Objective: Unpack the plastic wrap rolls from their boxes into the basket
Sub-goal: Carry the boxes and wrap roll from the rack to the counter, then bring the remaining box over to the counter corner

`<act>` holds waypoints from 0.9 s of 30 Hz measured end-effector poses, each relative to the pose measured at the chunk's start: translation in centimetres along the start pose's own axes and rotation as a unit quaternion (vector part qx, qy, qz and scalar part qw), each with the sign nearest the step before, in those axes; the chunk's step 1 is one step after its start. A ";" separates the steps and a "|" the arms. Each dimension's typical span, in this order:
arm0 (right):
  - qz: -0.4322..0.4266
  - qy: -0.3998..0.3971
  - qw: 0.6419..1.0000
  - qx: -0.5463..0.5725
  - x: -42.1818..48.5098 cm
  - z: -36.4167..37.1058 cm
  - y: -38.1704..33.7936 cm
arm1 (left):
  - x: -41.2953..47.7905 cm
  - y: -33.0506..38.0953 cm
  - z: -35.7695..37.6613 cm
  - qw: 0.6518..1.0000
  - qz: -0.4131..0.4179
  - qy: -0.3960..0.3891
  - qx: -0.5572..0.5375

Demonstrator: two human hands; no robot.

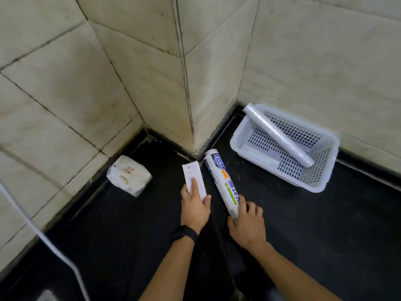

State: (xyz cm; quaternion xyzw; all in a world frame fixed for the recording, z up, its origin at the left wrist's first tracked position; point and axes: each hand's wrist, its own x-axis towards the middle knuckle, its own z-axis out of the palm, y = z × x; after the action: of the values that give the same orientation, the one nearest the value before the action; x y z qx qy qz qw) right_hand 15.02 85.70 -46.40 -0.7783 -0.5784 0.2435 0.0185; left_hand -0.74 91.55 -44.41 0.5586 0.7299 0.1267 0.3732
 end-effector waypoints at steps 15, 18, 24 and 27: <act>-0.065 0.038 0.985 0.152 -7.0 -8.7 8.6 | -8.8 6.6 0.6 0.953 0.132 -0.036 0.271; -0.079 0.110 0.979 0.152 -12.4 -10.7 14.0 | -13.9 9.8 3.9 0.930 0.212 -0.051 0.297; -0.022 0.228 0.967 0.113 -24.8 -13.2 27.7 | -25.4 16.0 13.2 0.884 0.338 -0.067 0.317; 0.039 0.281 0.954 0.098 -30.6 -14.2 34.7 | -30.7 19.5 18.7 0.855 0.396 -0.085 0.324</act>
State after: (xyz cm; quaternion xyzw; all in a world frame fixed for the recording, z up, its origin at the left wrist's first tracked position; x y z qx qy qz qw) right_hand 45.18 50.03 -33.78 -0.8318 -0.4921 0.0711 0.2469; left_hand 29.15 65.99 -33.15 0.8982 0.4123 -0.0283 0.1500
